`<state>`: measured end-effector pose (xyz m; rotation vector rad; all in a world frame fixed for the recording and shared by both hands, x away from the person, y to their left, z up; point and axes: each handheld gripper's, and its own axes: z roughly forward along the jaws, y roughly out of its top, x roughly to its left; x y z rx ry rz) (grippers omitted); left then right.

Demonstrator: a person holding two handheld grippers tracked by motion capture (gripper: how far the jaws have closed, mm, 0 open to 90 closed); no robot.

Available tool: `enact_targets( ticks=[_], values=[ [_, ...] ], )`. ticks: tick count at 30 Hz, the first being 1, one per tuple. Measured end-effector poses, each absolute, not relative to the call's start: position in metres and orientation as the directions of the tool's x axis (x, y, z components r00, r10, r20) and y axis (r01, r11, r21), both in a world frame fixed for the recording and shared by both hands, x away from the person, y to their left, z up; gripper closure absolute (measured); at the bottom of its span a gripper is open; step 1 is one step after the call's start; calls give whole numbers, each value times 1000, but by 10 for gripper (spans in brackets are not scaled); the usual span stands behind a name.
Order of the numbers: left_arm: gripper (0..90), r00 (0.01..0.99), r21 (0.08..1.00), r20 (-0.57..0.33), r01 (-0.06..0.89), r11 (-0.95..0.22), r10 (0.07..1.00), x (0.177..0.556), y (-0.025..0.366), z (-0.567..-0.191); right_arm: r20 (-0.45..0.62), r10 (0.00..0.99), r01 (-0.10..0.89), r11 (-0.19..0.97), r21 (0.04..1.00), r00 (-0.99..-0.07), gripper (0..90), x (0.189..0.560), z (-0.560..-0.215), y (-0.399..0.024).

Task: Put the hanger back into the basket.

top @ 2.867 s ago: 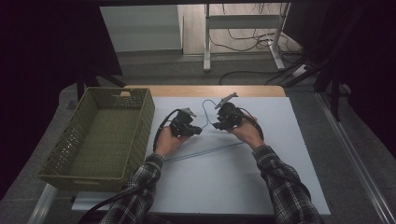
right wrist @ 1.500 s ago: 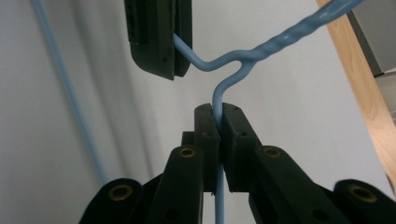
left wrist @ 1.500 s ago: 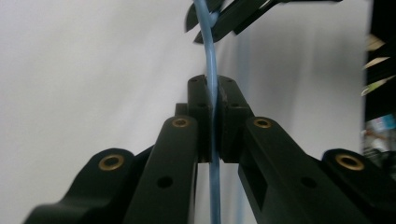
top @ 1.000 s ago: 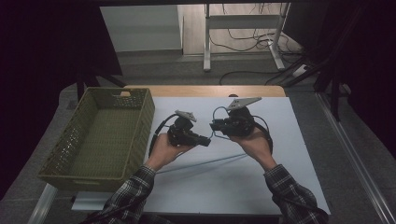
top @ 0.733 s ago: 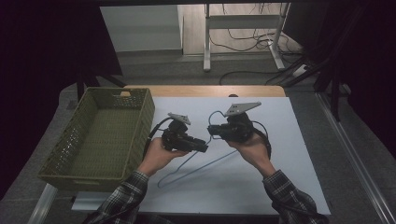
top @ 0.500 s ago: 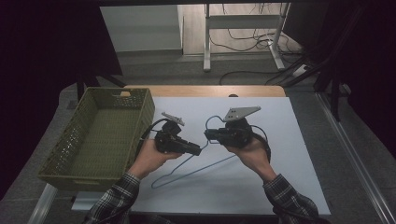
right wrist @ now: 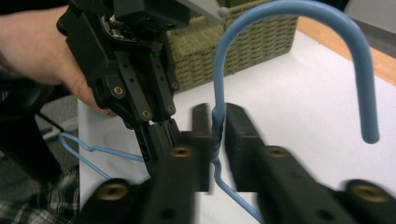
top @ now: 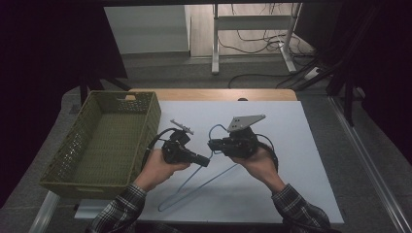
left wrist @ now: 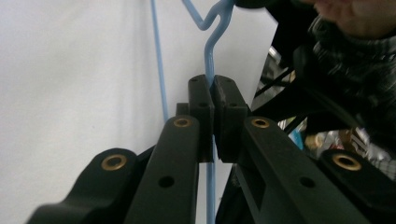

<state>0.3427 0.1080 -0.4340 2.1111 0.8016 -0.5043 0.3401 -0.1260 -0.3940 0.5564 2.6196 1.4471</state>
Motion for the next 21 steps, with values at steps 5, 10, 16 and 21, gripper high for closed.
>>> enact_targets(
  ticks=[5, 10, 16, 21],
  values=[
    [873, 705, 563, -593, 708, -425, 389, 342, 124, -423, 133, 386, 304, 427, 851, -913, 613, 335, -388, -140],
    [873, 689, 582, -600, 724, -370, 406, 340, 150, -406, 172, 423, 347, 381, 857, -890, 468, 324, -384, -165],
    [873, 695, 612, -560, 714, -340, 452, 336, 176, -379, 207, 471, 397, 351, 848, -857, 285, 317, -389, -189],
    [873, 706, 637, -507, 694, -337, 495, 333, 200, -357, 225, 488, 418, 332, 846, -843, 162, 311, -394, -203]
  ],
)
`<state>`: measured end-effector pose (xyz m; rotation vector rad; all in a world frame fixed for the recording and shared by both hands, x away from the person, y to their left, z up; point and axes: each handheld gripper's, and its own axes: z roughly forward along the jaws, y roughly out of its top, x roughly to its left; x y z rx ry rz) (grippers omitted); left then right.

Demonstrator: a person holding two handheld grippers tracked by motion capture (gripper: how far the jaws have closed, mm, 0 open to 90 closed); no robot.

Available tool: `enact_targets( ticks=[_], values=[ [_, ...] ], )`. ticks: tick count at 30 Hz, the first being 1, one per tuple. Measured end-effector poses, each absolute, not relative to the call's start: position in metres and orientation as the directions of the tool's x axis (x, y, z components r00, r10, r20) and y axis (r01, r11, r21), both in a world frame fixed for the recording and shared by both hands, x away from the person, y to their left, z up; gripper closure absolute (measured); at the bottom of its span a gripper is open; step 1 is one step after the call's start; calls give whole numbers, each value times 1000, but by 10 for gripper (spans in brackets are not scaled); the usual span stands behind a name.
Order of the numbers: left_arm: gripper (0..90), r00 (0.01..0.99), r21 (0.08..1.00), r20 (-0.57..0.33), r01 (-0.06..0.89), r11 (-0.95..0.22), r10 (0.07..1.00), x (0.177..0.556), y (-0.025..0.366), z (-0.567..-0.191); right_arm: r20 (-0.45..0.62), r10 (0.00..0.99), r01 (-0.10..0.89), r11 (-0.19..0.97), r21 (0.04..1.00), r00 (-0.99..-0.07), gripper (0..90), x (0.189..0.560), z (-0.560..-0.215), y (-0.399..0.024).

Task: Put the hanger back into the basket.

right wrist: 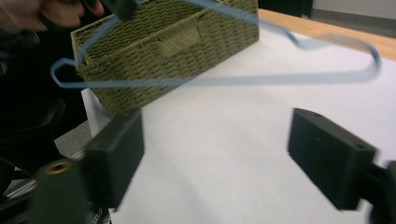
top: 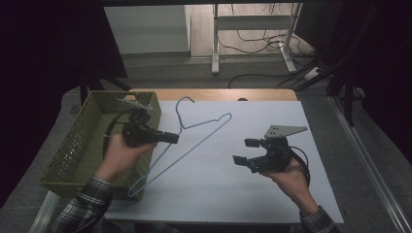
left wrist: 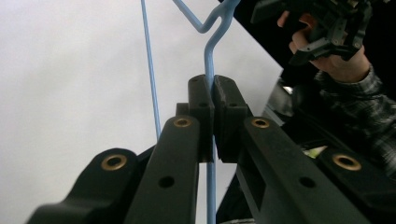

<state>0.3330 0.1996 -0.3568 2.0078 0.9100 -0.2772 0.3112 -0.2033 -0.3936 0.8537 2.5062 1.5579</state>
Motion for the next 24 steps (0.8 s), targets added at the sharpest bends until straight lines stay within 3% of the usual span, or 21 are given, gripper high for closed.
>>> enact_targets(
  ticks=[11, 24],
  values=[
    [873, 704, 688, -397, 653, -317, 589, 337, 278, -319, 241, 535, 465, 335, 820, -810, 73, 303, -410, -223],
    [873, 642, 693, -327, 662, -285, 694, 354, 357, -321, 271, 587, 514, 297, 805, -763, 29, 296, -426, -249]
  ],
)
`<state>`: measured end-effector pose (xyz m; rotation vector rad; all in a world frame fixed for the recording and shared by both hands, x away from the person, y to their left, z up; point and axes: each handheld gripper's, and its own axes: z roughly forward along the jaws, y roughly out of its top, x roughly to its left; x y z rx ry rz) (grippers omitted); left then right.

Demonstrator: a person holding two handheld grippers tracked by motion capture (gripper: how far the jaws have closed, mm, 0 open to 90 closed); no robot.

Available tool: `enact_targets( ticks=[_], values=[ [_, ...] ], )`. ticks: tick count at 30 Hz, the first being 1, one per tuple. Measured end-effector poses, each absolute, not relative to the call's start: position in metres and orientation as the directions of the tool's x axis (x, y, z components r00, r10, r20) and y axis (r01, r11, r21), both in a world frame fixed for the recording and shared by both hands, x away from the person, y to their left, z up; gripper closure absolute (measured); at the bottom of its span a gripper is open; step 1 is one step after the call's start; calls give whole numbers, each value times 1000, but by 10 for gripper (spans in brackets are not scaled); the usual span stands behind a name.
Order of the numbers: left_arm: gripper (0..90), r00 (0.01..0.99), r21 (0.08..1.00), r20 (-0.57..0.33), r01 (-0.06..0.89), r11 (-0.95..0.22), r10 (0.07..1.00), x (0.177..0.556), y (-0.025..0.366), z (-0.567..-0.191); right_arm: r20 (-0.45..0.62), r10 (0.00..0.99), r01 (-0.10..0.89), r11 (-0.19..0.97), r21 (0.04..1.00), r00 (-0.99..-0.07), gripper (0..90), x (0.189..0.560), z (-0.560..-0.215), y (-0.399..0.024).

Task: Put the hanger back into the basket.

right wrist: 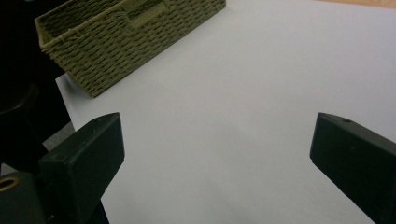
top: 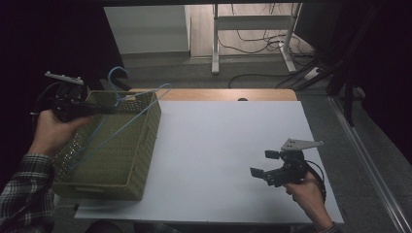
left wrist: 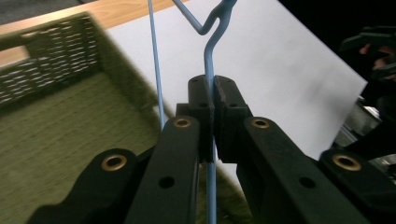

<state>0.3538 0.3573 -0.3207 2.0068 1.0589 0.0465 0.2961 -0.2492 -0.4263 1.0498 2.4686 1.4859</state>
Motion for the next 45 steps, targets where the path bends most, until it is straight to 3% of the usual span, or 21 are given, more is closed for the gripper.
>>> enact_targets(
  ticks=[15, 27, 30, 34, 35, 37, 39, 41, 45],
  values=[
    [873, 577, 700, -386, 692, -179, 720, 354, 420, -383, 287, 610, 553, 305, 776, -739, 30, 297, -438, -257],
    [872, 499, 653, -432, 748, -121, 751, 358, 432, -438, 284, 602, 564, 344, 751, -746, 31, 298, -447, -252],
    [870, 450, 615, -416, 779, -120, 790, 361, 431, -449, 275, 604, 559, 352, 751, -748, 31, 297, -448, -252],
    [854, 371, 586, -314, 800, -129, 874, 359, 432, -454, 259, 613, 553, 354, 754, -747, 30, 295, -450, -253],
    [809, 350, 591, -283, 797, -126, 893, 358, 432, -453, 251, 616, 551, 360, 753, -747, 30, 295, -450, -253],
    [627, 313, 612, -229, 783, -114, 922, 355, 430, -448, 230, 623, 541, 370, 755, -747, 28, 294, -451, -253],
    [522, 291, 625, -194, 773, -110, 937, 351, 426, -442, 209, 629, 531, 380, 757, -748, 26, 293, -451, -253],
    [405, 306, 645, -186, 755, -119, 934, 346, 419, -435, 191, 636, 522, 385, 761, -748, 24, 290, -450, -253],
    [258, 389, 691, -194, 706, -156, 900, 332, 400, -419, 165, 649, 506, 382, 774, -743, 21, 284, -446, -255]
  ],
)
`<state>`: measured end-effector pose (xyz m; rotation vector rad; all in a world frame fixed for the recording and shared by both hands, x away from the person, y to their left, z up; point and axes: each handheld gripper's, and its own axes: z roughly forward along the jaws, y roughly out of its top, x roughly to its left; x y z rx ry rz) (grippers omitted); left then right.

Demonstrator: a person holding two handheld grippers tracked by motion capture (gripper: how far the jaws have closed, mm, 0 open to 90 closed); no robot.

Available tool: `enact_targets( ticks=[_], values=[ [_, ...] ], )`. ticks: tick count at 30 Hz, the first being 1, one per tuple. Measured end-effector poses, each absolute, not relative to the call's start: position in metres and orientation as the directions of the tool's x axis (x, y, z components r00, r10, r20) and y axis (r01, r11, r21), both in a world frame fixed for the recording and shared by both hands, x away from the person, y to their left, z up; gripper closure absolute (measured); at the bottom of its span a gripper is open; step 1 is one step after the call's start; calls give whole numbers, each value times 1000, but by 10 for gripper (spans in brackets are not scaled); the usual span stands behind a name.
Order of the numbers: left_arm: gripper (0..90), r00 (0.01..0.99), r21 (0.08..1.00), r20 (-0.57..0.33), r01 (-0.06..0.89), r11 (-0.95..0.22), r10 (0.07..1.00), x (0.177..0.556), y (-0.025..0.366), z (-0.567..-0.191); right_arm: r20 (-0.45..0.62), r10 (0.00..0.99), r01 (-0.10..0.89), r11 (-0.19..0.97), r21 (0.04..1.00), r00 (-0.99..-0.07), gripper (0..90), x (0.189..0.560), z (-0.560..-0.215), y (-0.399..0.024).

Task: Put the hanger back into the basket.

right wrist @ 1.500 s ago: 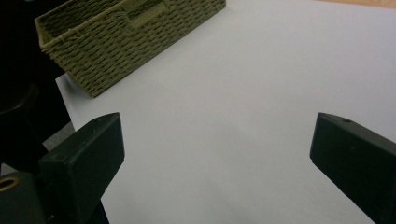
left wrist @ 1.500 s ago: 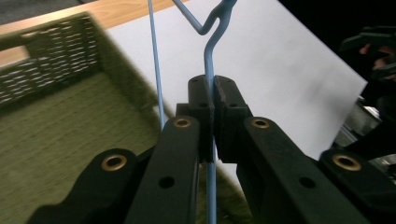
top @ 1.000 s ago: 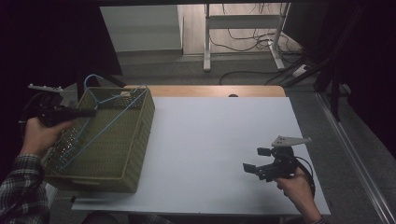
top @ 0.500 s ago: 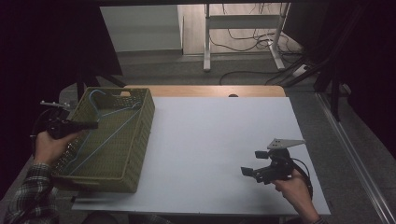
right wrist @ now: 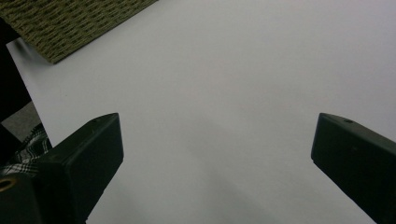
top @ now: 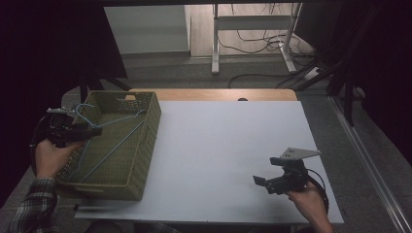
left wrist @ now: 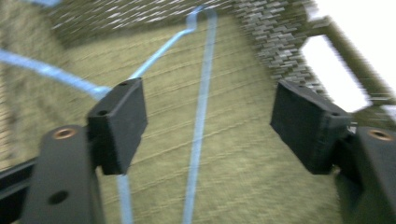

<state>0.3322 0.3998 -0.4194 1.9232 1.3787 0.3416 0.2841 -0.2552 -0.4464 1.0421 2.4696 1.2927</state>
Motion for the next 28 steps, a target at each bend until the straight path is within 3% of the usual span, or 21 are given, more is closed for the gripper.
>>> enact_targets(
  ticks=[3, 7, 17, 28],
  values=[
    [161, 457, 731, -254, 668, -140, 852, 316, 382, -410, 138, 659, 491, 388, 780, -739, 22, 278, -444, -258],
    [84, 549, 775, -250, 607, -174, 798, 287, 350, -406, 122, 668, 485, 391, 782, -735, 22, 271, -444, -262],
    [45, 670, 812, -203, 523, -260, 714, 244, 291, -426, 98, 666, 479, 419, 771, -740, 17, 259, -450, -264],
    [23, 660, 780, -164, 541, -313, 733, 239, 273, -450, 21, 651, 449, 499, 741, -759, 2, 256, -458, -254]
  ],
)
